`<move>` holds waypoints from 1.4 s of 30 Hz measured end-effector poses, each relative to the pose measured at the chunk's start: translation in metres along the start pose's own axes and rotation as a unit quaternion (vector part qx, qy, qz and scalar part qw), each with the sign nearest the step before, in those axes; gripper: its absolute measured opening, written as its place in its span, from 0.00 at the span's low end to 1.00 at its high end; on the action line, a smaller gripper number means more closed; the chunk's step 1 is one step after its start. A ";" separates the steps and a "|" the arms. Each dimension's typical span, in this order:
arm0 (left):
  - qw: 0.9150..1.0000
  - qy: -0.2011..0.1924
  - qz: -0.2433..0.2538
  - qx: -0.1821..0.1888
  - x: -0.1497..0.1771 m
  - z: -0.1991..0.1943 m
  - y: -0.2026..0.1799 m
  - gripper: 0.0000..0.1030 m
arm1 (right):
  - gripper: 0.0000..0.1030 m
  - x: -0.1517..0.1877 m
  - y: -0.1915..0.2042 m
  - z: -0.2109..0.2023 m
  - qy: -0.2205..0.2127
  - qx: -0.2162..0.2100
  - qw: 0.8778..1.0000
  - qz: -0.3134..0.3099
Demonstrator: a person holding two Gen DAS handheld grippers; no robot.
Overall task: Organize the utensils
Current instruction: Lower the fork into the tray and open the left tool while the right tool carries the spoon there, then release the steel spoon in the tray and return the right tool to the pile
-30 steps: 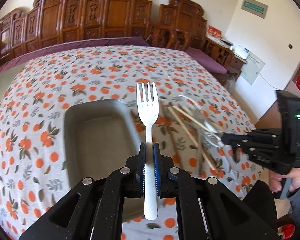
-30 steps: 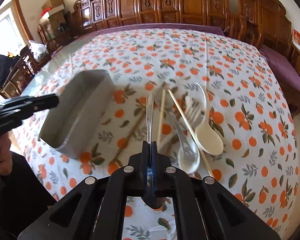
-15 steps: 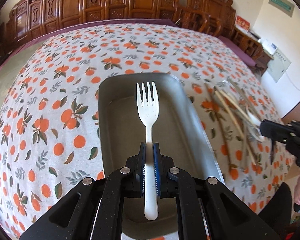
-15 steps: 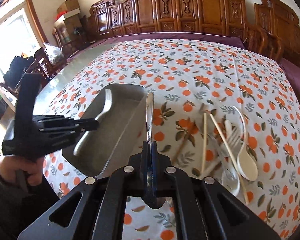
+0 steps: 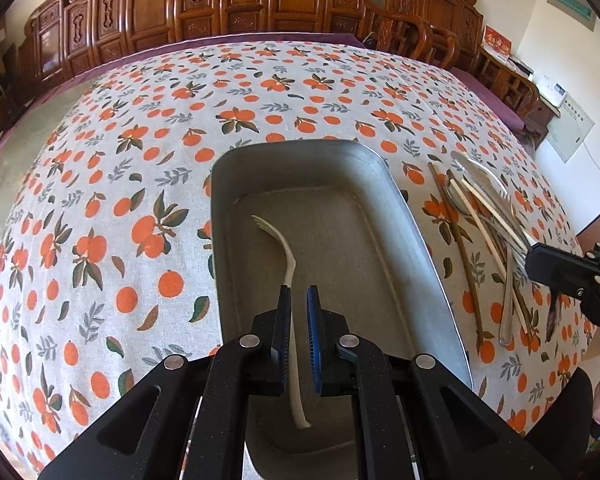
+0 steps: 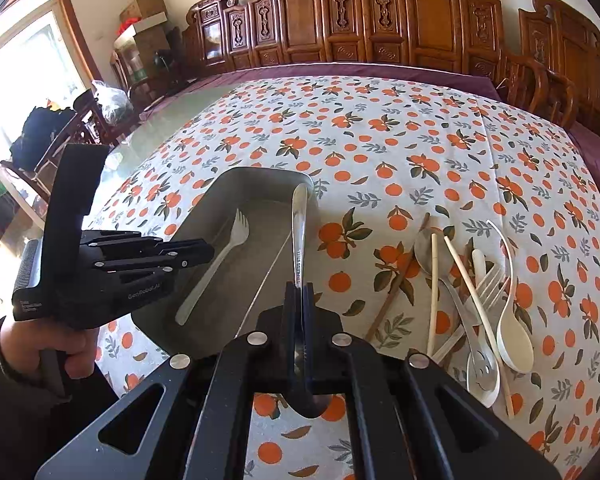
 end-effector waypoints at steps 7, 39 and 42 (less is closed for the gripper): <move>0.999 -0.035 -0.016 -0.014 -0.009 -0.025 0.019 0.27 | 0.04 -0.007 0.017 0.011 0.001 -0.006 1.000 -0.002; 0.992 -0.095 -0.062 -0.050 -0.021 -0.064 0.083 0.61 | 0.05 -0.006 0.073 0.109 0.072 0.044 0.996 -0.031; 0.992 -0.096 -0.058 -0.050 -0.022 -0.064 0.079 0.63 | 0.05 -0.009 0.071 0.098 0.058 0.027 0.998 -0.023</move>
Point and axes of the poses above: each gripper's, at about its wrist camera, not at the fingertips, and z roughly the way its jaws point, y to its left, x to its underside, the point moved 6 cm from there along z, roughly the way its jaws point, and after that the axes turned 6 degrees about -x, right-handed, at the moved point
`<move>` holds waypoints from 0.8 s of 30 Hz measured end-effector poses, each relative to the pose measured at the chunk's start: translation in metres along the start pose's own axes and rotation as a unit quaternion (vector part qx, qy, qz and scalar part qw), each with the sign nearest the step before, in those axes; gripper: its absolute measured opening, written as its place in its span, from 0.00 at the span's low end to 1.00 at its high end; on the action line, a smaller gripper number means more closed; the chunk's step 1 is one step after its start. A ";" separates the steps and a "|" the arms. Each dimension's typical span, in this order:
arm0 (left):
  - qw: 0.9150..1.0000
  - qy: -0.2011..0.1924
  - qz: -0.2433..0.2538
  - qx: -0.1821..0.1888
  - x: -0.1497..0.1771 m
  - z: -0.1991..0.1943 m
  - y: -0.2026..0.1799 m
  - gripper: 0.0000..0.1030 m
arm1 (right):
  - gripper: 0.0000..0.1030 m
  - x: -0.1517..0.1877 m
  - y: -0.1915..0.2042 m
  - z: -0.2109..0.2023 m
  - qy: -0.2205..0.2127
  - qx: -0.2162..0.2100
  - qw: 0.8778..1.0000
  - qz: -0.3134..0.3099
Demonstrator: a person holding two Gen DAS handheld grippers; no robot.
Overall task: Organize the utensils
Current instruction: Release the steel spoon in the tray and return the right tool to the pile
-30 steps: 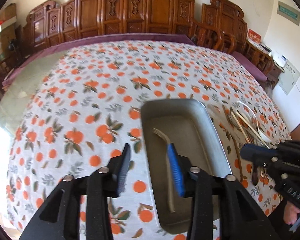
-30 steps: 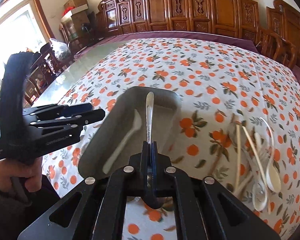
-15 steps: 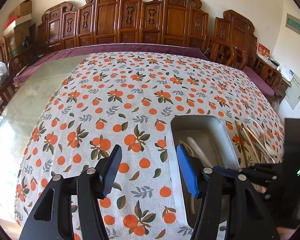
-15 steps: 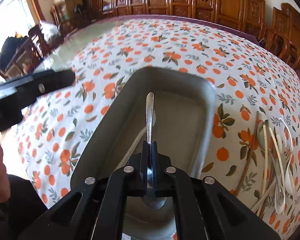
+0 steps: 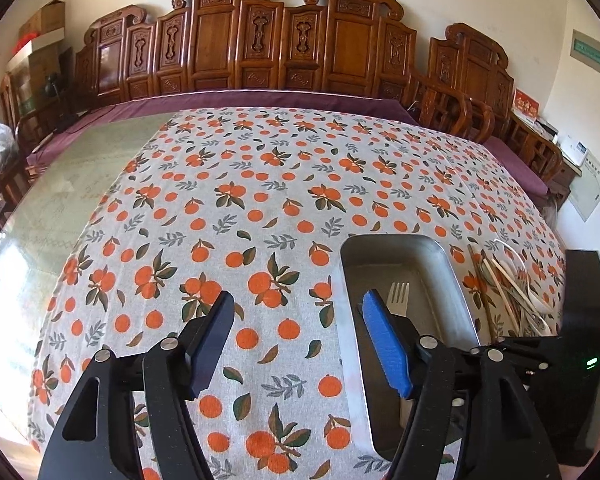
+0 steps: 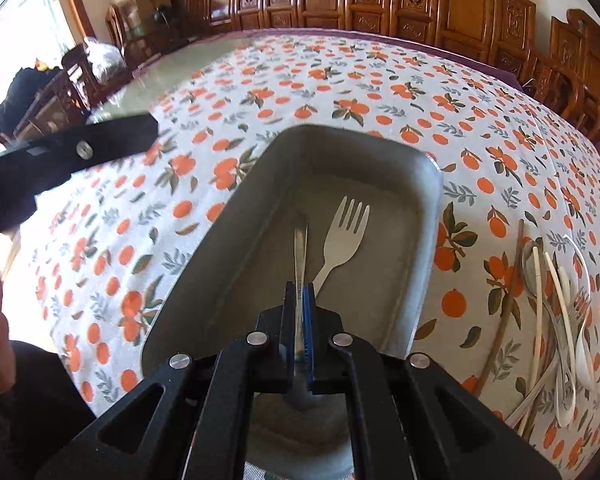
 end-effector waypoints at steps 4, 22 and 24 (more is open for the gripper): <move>1.000 -0.004 0.008 0.001 0.000 -0.002 -0.009 0.67 | 0.05 0.001 -0.010 -0.029 -0.032 -0.010 0.999 0.001; 0.994 0.006 0.070 0.081 0.017 -0.005 -0.113 0.68 | 0.05 0.059 -0.197 -0.118 -0.070 0.082 0.993 0.053; 0.993 0.008 0.077 0.086 0.020 -0.004 -0.122 0.68 | 0.11 0.061 -0.205 -0.117 -0.071 0.081 0.993 0.055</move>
Point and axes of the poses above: each gripper's, at about its wrist camera, not at the fingertips, and z roughly the way its jaws point, y to its left, x to its underside, the point moved 6 cm from there along z, roughly the way its jaws point, and after that the axes turned 6 degrees about -x, right-handed, at the moved point
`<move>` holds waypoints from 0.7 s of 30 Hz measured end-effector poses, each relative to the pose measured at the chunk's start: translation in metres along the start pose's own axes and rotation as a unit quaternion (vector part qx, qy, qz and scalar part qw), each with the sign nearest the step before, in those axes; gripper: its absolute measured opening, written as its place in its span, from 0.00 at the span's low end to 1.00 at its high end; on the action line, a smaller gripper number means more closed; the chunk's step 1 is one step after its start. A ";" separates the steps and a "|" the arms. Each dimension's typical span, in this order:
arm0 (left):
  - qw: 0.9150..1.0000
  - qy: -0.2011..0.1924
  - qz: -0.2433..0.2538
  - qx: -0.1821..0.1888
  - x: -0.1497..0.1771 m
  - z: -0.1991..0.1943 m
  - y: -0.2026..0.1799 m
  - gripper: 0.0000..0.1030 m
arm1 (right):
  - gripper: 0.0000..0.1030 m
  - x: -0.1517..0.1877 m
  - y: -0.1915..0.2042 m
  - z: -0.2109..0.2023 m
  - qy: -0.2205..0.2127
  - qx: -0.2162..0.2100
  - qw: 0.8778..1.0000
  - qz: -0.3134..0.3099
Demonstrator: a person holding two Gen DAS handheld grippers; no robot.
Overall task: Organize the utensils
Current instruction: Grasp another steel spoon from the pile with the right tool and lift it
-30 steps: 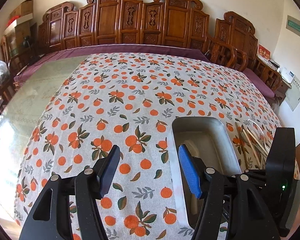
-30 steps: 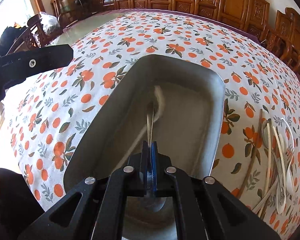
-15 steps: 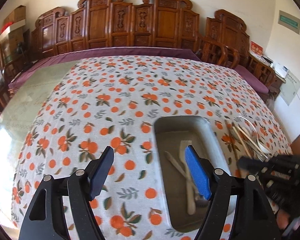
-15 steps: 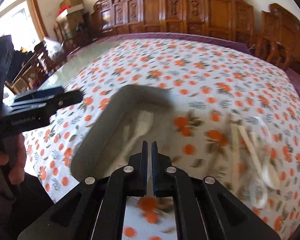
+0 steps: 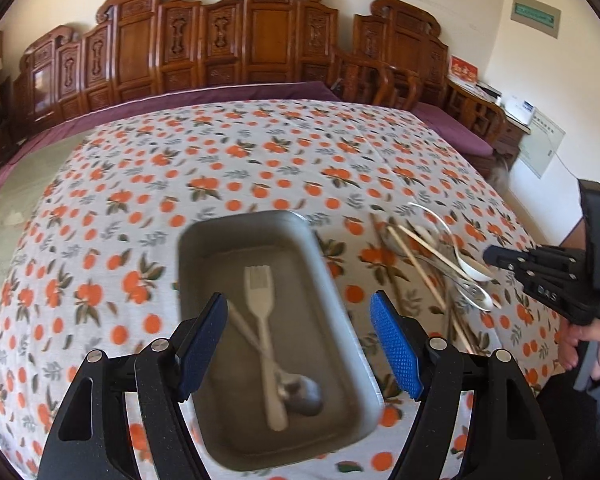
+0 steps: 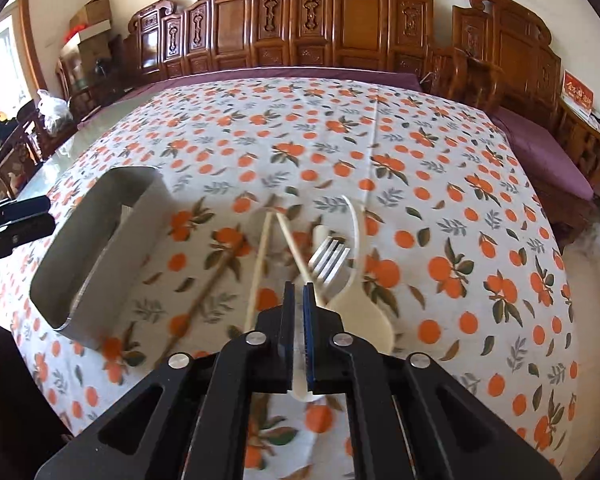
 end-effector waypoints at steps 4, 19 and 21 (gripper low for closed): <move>1.000 0.005 0.014 0.007 0.003 0.005 -0.017 0.68 | 0.17 0.003 -0.008 0.011 0.000 -0.014 1.000 0.009; 0.998 0.021 0.044 0.032 0.016 0.014 -0.049 0.68 | 0.17 -0.002 0.015 0.066 0.055 -0.028 0.997 -0.034; 0.998 0.022 0.043 0.031 0.016 0.015 -0.049 0.68 | 0.17 -0.007 0.015 0.072 0.060 -0.026 0.997 -0.039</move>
Point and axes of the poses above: each gripper's, at about its wrist camera, not at the fingertips, and z roughly the way its jaws point, y to its left, x to its underside, the point moved 6 cm from there along z, roughly the way its jaws point, and after that the axes turned 6 degrees about -x, right-handed, at the moved point
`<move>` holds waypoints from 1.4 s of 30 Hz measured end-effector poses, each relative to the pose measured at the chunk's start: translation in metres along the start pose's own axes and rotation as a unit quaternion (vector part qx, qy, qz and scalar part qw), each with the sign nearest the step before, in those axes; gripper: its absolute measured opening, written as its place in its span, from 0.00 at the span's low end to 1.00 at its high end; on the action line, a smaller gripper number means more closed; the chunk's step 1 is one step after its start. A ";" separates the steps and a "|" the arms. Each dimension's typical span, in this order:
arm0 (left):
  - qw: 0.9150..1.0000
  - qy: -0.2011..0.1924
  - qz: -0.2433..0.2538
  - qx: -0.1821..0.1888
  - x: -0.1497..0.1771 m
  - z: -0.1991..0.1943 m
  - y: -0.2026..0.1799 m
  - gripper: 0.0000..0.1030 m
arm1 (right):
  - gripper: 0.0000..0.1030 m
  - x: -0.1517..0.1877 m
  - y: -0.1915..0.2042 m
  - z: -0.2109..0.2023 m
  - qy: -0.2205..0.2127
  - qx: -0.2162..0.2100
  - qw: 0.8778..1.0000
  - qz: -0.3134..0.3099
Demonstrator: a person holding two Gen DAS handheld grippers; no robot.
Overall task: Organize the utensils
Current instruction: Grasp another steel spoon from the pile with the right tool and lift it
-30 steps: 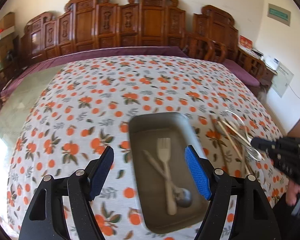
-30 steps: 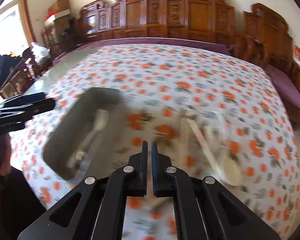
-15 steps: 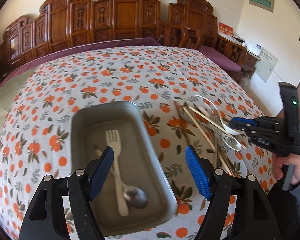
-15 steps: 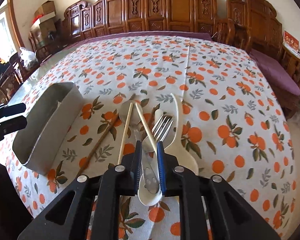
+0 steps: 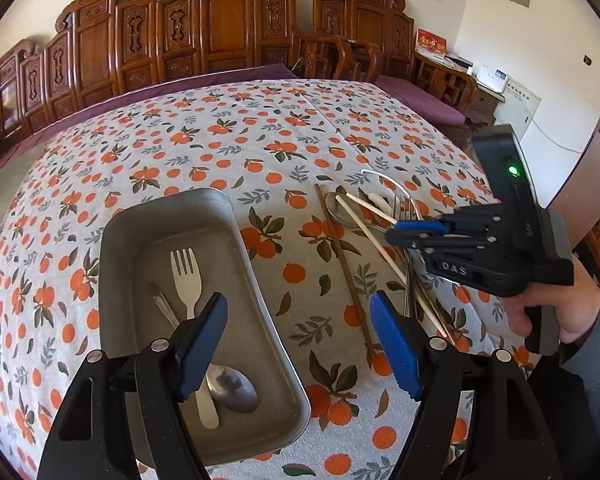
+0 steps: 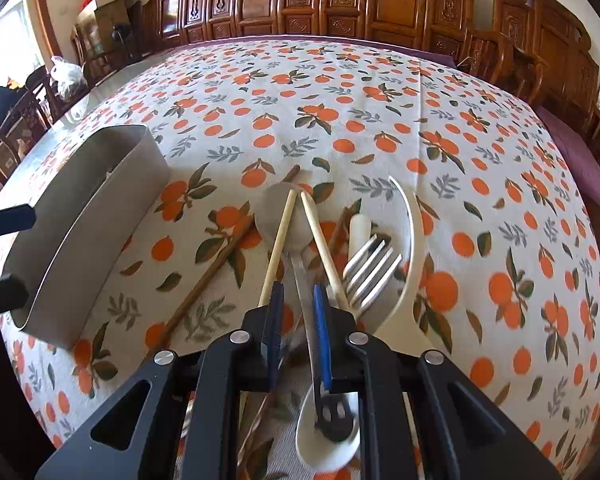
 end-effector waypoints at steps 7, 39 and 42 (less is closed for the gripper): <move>1.000 0.000 -0.002 -0.004 0.000 0.000 0.001 0.68 | 0.16 -0.010 -0.002 0.019 0.027 0.005 1.000 -0.013; 0.998 0.038 0.021 -0.043 -0.024 0.027 -0.021 0.68 | 0.07 -0.056 -0.031 -0.058 -0.145 -0.061 0.986 0.054; 0.998 0.044 0.022 -0.039 -0.029 0.034 -0.027 0.68 | 0.07 -0.062 -0.038 -0.067 -0.164 -0.063 0.983 0.060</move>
Point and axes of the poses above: each gripper's, at about its wrist camera, not at the fingertips, and z roughly the way its jaws point, y to its left, x to its underside, the point moved 6 cm from there along z, roughly the way its jaws point, and after that the axes turned 6 degrees about -x, right-handed, at the moved point
